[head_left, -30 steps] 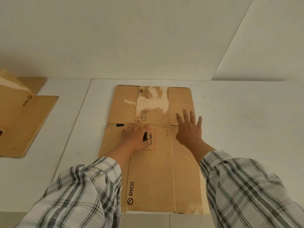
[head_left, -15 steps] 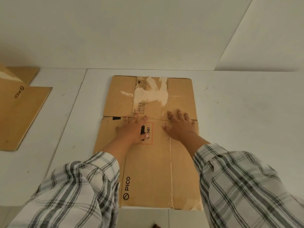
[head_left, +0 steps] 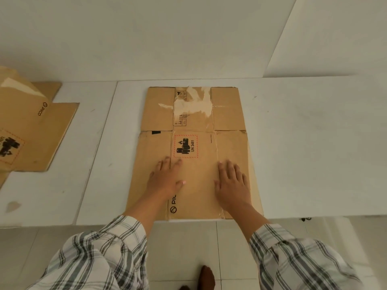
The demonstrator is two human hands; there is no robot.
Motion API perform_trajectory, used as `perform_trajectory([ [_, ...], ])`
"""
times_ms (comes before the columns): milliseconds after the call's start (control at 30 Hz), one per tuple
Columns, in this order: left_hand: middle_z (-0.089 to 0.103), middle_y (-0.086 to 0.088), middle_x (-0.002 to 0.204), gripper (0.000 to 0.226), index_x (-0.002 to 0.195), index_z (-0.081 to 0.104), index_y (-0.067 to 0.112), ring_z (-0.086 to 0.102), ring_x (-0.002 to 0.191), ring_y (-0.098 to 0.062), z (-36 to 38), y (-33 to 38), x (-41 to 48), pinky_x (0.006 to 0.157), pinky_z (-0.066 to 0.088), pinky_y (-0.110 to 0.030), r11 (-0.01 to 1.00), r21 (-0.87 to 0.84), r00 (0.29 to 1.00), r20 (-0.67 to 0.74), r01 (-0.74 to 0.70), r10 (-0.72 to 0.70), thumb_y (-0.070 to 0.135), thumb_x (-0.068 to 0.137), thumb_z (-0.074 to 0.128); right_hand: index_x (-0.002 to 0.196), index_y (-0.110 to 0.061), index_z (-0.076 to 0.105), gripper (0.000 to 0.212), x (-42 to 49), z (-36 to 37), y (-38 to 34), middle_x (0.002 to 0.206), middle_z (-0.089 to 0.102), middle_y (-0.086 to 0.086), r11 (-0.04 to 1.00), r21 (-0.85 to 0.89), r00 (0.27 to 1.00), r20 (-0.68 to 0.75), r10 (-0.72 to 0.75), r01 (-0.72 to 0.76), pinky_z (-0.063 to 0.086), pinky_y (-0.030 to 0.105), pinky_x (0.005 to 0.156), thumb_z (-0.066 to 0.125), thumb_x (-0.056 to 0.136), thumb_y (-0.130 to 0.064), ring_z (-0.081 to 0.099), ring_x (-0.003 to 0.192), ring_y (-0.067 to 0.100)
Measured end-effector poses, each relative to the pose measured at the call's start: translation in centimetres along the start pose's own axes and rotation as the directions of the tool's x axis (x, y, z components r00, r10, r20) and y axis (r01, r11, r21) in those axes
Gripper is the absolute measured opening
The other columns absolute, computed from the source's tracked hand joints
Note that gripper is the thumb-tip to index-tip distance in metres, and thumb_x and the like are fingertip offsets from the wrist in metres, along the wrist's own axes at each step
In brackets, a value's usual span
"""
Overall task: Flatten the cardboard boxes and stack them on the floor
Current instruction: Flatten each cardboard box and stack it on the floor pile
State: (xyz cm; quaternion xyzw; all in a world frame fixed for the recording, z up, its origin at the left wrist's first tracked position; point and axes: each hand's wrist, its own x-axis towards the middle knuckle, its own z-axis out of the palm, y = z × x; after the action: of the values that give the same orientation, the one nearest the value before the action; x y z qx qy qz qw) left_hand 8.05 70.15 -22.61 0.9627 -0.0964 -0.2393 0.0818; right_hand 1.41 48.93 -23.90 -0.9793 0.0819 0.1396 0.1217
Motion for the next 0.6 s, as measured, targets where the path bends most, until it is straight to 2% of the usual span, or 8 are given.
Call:
perform_trajectory([
  [167, 0.004, -0.006, 0.164, 0.072, 0.155, 0.012, 0.035, 0.007, 0.149, -0.034, 1.2, -0.6, -2.4, 0.119, 0.022, -0.049, 1.000, -0.015, 0.998, -0.059, -0.019, 0.018, 0.049, 0.096, 0.050, 0.158, -0.028, -0.002, 0.059, -1.8, 0.8, -0.4, 0.166, -0.004, 0.000, 1.000, 0.003, 1.000, -0.003, 0.031, -0.031, 0.004, 0.042, 0.123, 0.018, 0.105, -0.045, -0.003, 0.152, 0.024],
  [300, 0.013, -0.004, 0.162, 0.070, 0.153, 0.020, 0.037, 0.015, 0.146, -0.032, 1.1, -0.7, -2.6, 0.115, 0.029, -0.047, 1.000, -0.009, 0.995, -0.093, -0.029, 0.028, 0.050, 0.093, 0.054, 0.156, -0.028, 0.013, 0.060, -1.3, 0.1, 0.0, 0.164, 0.010, 0.001, 1.000, -0.022, 1.000, -0.014, 0.004, -0.004, 0.019, 0.047, 0.120, 0.031, 0.102, -0.047, 0.011, 0.150, 0.027],
  [367, 0.020, -0.001, 0.159, 0.069, 0.149, 0.026, 0.040, 0.023, 0.140, -0.030, 0.2, -0.8, -2.3, 0.110, 0.034, -0.047, 0.999, -0.019, 0.995, -0.087, -0.041, 0.039, 0.051, 0.089, 0.059, 0.149, -0.034, 0.026, 0.056, -0.9, -0.9, 0.0, 0.158, 0.021, -0.004, 0.999, -0.016, 0.999, -0.022, 0.027, -0.028, 0.027, 0.053, 0.113, 0.041, 0.097, -0.050, 0.020, 0.145, 0.025],
  [433, 0.026, 0.001, 0.153, 0.070, 0.146, 0.030, 0.044, 0.028, 0.135, -0.030, -0.5, -1.4, -2.1, 0.106, 0.034, -0.049, 1.000, -0.018, 0.997, -0.073, -0.017, 0.016, 0.053, 0.085, 0.063, 0.139, -0.046, 0.031, 0.052, -0.8, -1.6, 0.0, 0.152, 0.020, -0.008, 0.993, 0.028, 0.993, 0.000, 0.119, -0.119, 0.024, 0.064, 0.107, 0.047, 0.091, -0.058, 0.018, 0.142, 0.026],
  [500, 0.020, -0.001, 0.149, 0.076, 0.143, 0.025, 0.048, 0.027, 0.132, -0.034, -0.8, -2.5, -1.9, 0.105, 0.032, -0.053, 0.994, -0.021, 0.992, -0.058, 0.108, -0.109, 0.063, 0.079, 0.064, 0.136, -0.056, 0.025, 0.061, -0.8, -2.0, 0.4, 0.153, 0.009, -0.004, 0.953, 0.107, 0.958, 0.068, 0.278, -0.284, 0.022, 0.068, 0.104, 0.049, 0.082, -0.072, 0.010, 0.143, 0.031],
  [600, 0.000, -0.002, 0.150, 0.106, 0.146, 0.007, 0.043, 0.020, 0.133, -0.038, -0.3, -3.9, -2.5, 0.104, 0.031, -0.055, 0.905, -0.192, 0.922, 0.002, 0.380, -0.386, 0.076, 0.065, 0.068, 0.142, -0.049, 0.018, 0.091, -0.9, -2.3, 1.2, 0.151, 0.010, 0.005, 0.869, 0.201, 0.891, 0.091, 0.444, -0.453, 0.031, 0.061, 0.101, 0.060, 0.068, -0.082, 0.018, 0.137, 0.035],
])
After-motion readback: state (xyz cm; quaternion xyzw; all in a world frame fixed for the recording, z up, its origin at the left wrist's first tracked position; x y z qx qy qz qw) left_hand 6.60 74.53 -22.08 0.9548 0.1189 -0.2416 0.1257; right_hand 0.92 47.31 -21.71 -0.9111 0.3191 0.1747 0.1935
